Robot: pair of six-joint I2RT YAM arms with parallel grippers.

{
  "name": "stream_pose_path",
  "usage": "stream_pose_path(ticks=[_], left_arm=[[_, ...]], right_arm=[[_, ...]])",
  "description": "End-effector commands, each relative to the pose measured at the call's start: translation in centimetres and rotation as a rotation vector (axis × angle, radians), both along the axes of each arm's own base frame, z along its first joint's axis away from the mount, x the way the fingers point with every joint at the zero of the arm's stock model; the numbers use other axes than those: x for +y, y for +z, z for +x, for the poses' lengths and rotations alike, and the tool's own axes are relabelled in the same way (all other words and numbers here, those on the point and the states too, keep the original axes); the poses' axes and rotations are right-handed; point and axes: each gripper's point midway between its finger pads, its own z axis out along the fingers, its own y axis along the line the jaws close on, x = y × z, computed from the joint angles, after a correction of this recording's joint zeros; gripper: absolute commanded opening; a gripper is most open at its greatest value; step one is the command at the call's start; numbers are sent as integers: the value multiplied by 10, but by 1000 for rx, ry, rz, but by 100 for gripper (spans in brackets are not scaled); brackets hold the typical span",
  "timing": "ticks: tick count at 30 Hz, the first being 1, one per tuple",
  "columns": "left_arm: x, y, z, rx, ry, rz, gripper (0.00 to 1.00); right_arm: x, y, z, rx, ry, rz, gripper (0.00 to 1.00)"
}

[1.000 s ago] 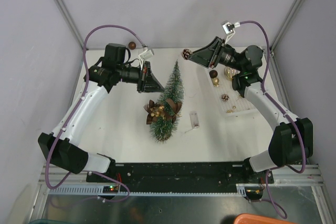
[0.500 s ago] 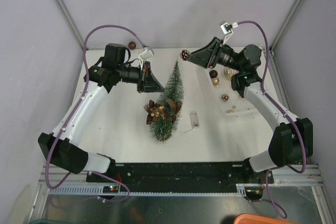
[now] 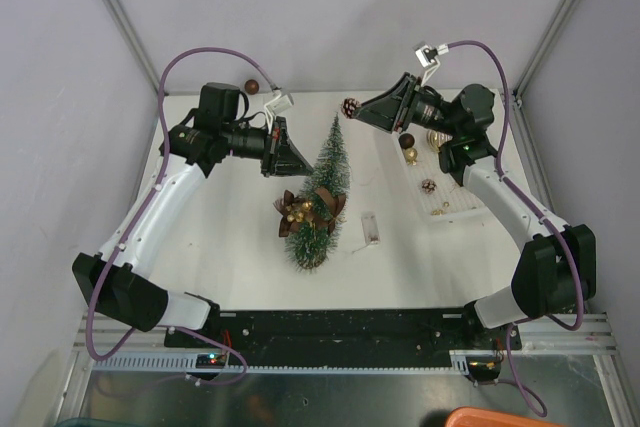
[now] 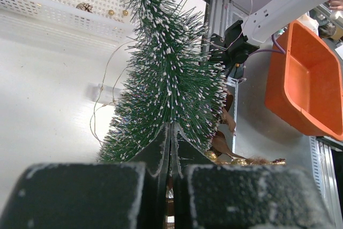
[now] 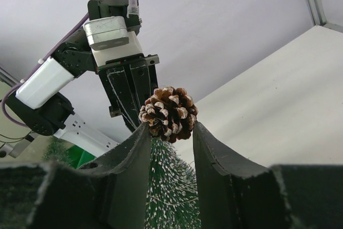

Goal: Decorate the small christmas tree

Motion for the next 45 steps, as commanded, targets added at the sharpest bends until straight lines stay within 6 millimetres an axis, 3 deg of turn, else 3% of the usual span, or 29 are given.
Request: stream_pose_path(ticks=[1,45], left_arm=[[1,11,-7,-43,-5,-14,0],[2,9,-6,-41,4,-7,0]], right_arm=[[0,22,-9,-82,10,9,38],[-5,28,-36,-129,9,-53,38]])
